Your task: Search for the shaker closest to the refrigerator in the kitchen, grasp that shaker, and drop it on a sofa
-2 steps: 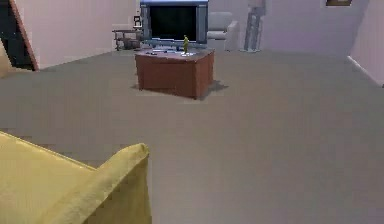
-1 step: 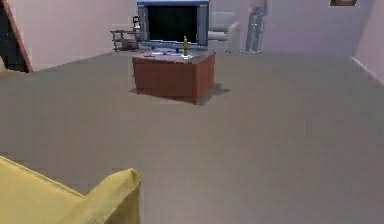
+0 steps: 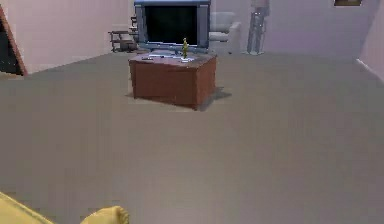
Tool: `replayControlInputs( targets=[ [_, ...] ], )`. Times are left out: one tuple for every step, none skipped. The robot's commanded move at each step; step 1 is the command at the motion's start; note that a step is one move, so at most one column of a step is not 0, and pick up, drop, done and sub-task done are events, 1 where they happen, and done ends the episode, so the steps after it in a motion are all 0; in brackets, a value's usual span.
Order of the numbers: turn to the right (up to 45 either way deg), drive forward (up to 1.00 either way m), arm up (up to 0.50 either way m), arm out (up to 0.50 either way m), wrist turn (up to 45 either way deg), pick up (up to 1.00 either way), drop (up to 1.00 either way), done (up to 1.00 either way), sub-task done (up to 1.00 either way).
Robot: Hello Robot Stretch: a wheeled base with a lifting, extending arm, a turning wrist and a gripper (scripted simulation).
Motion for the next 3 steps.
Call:
replayControlInputs(
  targets=[
    [45.0,0.00,0.00,0.00,0.0,0.00,0.00,0.00,0.00],
    [45.0,0.00,0.00,0.00,0.0,0.00,0.00,0.00,0.00],
    [21.0,0.00,0.00,0.00,0.0,0.00,0.00,0.00,0.00]
  ],
)
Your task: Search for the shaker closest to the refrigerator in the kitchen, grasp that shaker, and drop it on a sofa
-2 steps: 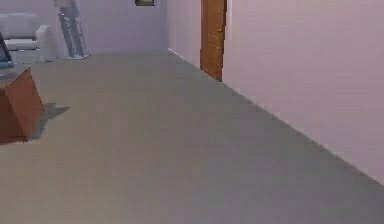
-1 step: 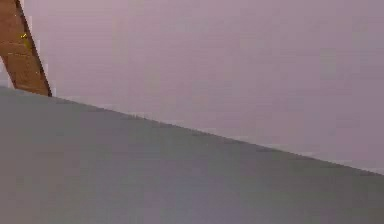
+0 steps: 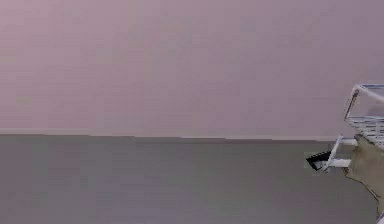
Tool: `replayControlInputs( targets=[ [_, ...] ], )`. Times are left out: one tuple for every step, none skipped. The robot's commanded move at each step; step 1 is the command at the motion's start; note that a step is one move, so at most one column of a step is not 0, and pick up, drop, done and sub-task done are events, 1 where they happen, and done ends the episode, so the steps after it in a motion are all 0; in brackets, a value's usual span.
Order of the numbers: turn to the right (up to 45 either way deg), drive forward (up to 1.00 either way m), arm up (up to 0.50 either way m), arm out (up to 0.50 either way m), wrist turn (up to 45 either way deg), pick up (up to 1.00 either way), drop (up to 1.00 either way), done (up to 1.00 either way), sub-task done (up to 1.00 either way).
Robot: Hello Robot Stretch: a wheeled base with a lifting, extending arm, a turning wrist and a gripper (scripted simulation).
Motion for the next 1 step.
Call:
replayControlInputs(
  targets=[
    [0.0,0.20,0.00,0.00,0.0,0.00,0.00,0.00,0.00]
  ],
)
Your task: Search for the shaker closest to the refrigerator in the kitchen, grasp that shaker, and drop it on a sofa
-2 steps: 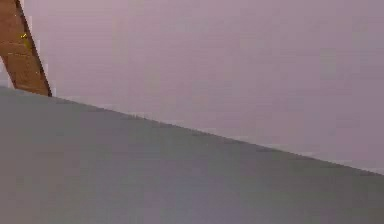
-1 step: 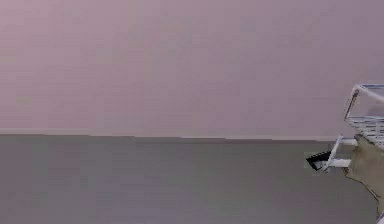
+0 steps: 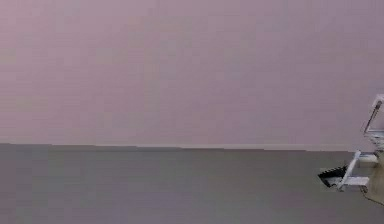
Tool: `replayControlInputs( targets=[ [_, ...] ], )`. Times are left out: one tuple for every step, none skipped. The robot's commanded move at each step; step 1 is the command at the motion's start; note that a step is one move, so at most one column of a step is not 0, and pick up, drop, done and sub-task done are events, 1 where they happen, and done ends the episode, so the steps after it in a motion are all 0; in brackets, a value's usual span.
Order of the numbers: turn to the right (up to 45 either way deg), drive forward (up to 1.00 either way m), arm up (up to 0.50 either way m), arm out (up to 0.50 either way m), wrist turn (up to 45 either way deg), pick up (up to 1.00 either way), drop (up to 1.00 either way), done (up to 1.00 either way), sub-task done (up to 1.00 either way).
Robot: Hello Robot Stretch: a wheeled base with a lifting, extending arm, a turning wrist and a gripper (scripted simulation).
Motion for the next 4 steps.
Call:
replayControlInputs(
  targets=[
    [-45.0,0.00,0.00,0.00,0.0,0.00,0.00,0.00,0.00],
    [-42.0,0.00,0.00,0.00,0.0,0.00,0.00,0.00,0.00],
    [0.0,0.70,0.00,0.00,0.0,0.00,0.00,0.00,0.00],
    [-42.0,0.00,0.00,0.00,0.0,0.00,0.00,0.00,0.00]
  ],
)
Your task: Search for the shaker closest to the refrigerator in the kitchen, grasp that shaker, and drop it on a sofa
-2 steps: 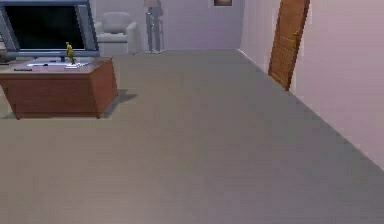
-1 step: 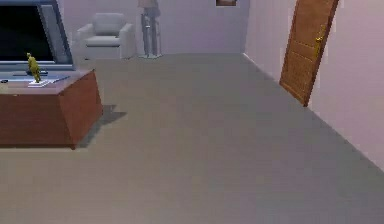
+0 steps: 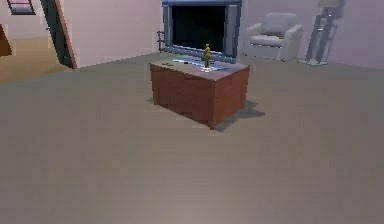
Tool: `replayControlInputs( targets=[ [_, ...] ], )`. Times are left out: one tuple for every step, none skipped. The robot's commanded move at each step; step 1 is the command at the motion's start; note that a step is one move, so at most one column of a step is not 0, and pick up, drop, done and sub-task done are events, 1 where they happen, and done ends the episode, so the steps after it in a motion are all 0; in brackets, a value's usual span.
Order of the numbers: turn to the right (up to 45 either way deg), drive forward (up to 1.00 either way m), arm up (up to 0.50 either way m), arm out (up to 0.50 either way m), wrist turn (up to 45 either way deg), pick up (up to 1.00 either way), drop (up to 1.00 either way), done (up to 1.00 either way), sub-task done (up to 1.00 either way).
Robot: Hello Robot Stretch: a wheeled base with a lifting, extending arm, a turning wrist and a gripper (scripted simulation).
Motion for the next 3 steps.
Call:
replayControlInputs(
  targets=[
    [0.0,0.45,0.00,0.00,0.0,0.00,0.00,0.00,0.00],
    [-42.0,0.00,0.00,0.00,0.0,0.00,0.00,0.00,0.00],
    [0.0,1.00,0.00,0.00,0.0,0.00,0.00,0.00,0.00]
  ],
)
